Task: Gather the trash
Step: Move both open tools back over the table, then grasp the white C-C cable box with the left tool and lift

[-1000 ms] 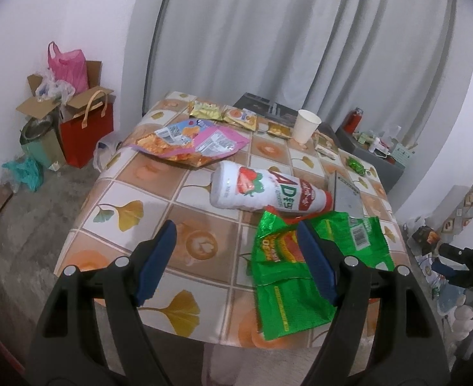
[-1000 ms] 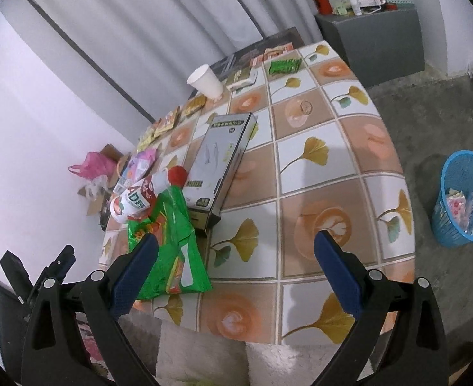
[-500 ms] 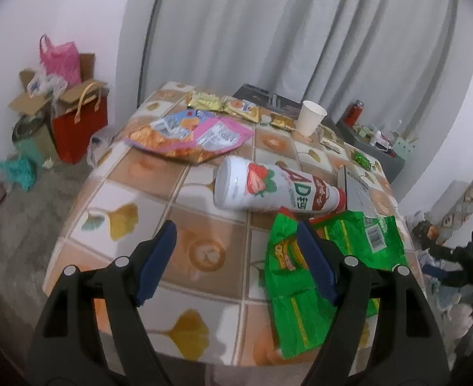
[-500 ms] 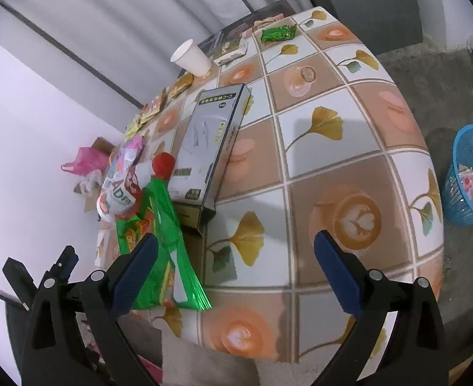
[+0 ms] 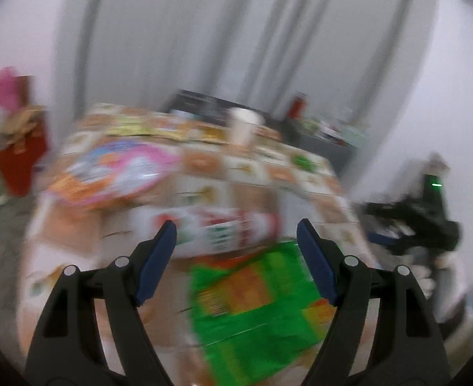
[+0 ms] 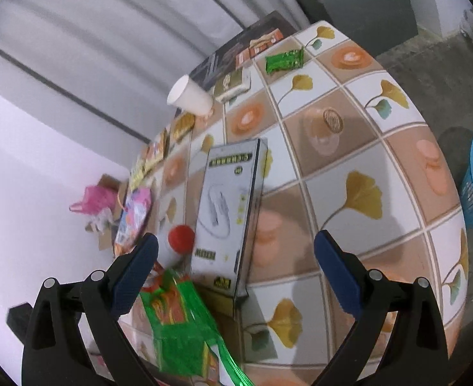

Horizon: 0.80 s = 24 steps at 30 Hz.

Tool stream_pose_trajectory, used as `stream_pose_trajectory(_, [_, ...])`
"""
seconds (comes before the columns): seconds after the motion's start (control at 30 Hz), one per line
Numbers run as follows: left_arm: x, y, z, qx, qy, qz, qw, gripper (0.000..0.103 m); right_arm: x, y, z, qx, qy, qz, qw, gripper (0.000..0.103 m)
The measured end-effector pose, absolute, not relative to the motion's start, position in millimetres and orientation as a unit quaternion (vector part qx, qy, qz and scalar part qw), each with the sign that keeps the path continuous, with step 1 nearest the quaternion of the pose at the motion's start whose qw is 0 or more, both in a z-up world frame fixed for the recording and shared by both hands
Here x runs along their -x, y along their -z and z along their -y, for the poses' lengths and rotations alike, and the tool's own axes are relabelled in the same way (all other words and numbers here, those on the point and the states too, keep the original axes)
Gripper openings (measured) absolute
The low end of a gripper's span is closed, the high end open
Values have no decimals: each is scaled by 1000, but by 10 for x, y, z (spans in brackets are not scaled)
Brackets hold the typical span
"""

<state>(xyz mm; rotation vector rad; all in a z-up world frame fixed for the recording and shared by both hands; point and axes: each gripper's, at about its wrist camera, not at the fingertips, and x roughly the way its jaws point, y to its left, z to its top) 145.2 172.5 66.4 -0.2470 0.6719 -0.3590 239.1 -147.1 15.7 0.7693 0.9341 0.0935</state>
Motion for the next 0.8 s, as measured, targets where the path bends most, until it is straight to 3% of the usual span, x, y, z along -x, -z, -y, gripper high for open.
stream_pose_trajectory(0.1, [-1853,-751,-1285,85,242,-374,891,83,-2368,-138,1542,-364,-33,-436,822,95])
stream_pose_trajectory(0.27, [-2526,-592,-399,-28,304,-447,841,83,-2272,-72,1759,-377,-15,-429,821,95])
stream_pose_trajectory(0.4, [-3105,-151,74,-70,268,-535,798,83,-2197,-31,1995,-397,-6,-419,817,95])
stream_pose_trajectory(0.67, [-3535,219,155,-19,212,-601,770,83,-2179,107,2316,-430,-4,-408,806,95])
stream_pose_trajectory(0.8, [-3549,369,258,-47,189,-614,765,85,-2187,192,2379,-442,-10,-409,798,95])
